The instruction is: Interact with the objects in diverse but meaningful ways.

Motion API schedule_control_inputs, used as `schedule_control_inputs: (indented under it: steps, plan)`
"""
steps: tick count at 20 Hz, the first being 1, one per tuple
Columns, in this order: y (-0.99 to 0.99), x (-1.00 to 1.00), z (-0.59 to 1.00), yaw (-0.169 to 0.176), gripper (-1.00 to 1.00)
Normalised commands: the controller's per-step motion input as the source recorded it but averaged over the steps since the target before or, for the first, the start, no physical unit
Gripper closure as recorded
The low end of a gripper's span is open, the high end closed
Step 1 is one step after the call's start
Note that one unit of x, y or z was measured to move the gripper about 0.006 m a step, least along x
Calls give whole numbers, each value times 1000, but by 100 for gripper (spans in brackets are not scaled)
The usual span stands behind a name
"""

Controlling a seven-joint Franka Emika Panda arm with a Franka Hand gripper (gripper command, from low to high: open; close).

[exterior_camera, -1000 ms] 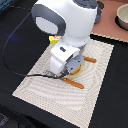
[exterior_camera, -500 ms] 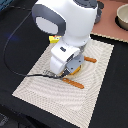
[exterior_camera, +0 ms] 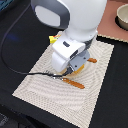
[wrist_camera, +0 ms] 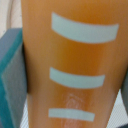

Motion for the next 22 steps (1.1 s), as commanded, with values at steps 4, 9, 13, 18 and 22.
schedule_control_inputs:
  steps: [4, 9, 13, 18, 22]
  plan:
    - [-799, -619, -591, 0, 100]
    - [-829, -638, -713, 0, 100]
    - [-849, -611, -699, 0, 100]
    - [-549, -455, -199, 0, -100]
    - [118, 12, 1000, 3, -100]
